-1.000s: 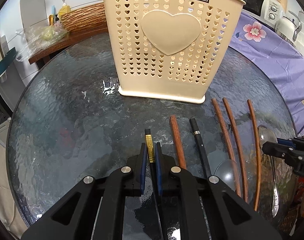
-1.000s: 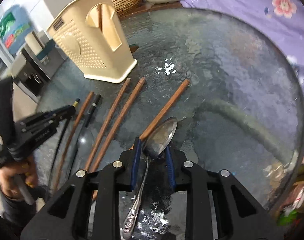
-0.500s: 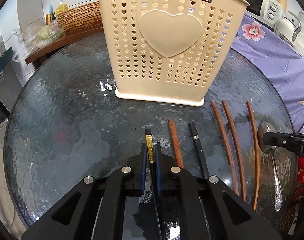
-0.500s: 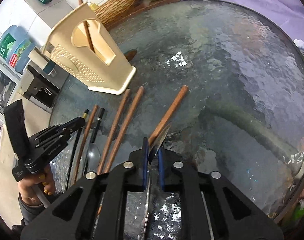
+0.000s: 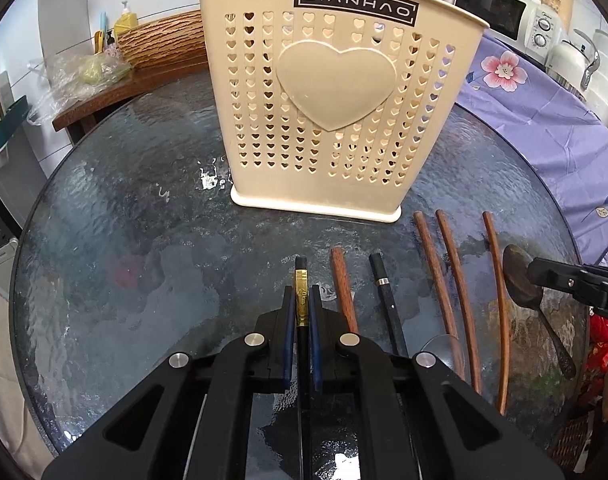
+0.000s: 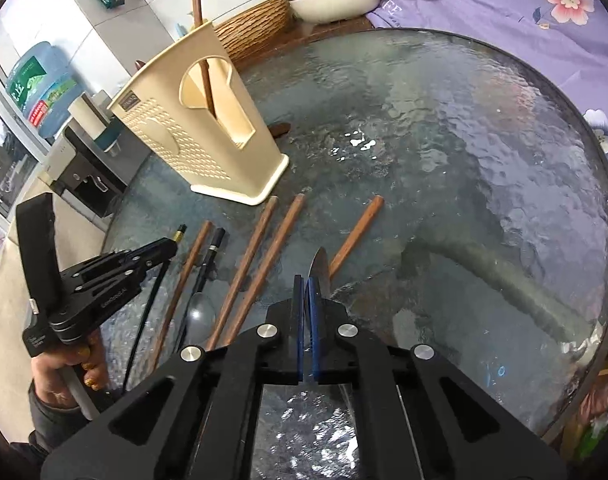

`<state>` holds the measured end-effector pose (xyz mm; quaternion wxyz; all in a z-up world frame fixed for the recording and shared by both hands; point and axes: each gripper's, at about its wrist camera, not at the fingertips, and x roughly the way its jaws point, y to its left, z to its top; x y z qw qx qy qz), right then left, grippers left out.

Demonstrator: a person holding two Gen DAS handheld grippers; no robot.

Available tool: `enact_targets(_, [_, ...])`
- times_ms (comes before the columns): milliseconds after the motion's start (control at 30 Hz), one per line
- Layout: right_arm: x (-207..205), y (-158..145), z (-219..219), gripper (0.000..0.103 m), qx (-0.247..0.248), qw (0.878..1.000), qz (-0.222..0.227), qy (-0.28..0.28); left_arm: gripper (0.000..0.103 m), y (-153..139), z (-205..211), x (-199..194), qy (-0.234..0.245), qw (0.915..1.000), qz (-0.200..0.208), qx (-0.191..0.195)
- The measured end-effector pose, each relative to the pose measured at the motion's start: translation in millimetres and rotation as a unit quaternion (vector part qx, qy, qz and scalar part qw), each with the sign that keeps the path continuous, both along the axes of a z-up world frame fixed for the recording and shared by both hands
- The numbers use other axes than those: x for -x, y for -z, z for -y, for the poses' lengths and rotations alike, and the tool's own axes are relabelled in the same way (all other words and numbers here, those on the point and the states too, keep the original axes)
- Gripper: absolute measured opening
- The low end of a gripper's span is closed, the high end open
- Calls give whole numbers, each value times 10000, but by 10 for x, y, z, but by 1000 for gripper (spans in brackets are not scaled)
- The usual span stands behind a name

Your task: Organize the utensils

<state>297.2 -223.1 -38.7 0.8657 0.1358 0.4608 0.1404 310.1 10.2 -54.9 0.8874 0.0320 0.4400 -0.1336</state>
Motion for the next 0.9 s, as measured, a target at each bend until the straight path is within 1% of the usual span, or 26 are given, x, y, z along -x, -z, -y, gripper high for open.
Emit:
enact_targets(200, [-50, 51, -49, 3, 195, 9997, -106, -96, 7, 7, -25, -2, -24, 10000, -20, 22])
enact_targets(300, [-36, 68, -111, 3, 76, 9994, -204, -266, 7, 12, -26, 8, -4, 10000, -25, 24])
enact_targets(367, [1, 53, -160, 3, -13, 9992, -192, -361, 7, 18, -26, 12, -4, 10000, -37, 27])
enact_targets(500, [28, 53, -195, 4, -10, 9988, -238, -422, 7, 29, -35, 22, -13, 10000, -57, 38])
enact_targets(633, [75, 78, -262, 6, -184, 9968, -364, -684, 7, 48, -58, 25, -23, 10000, -77, 32])
enact_targets(667, [84, 74, -261, 8, -139, 9972, -348, -650, 7, 57, -66, 26, -33, 10000, -81, 33])
enact_targets(700, [96, 60, -262, 8, 5, 9979, -268, -598, 7, 61, -79, 29, -48, 9999, -85, 44])
enact_targets(733, [105, 55, -254, 14, 59, 9980, -223, -592, 7, 62, -85, 33, -58, 9999, -85, 53])
enact_targets(767, [109, 39, -253, 33, 103, 9980, -191, -589, 7, 62, -91, 40, -64, 9999, -85, 53])
enact_targets(800, [117, 30, -253, 48, 116, 9980, -175, -604, 7, 61, -98, 46, -69, 9999, -84, 52])
enact_targets(833, [132, 15, -266, 71, 142, 9977, -127, -643, 7, 59, -103, 49, -75, 9999, -85, 51])
enact_targets(900, [194, -43, -308, 72, 360, 9970, 105, -674, 7, 55, -117, 58, -81, 9999, -83, 51])
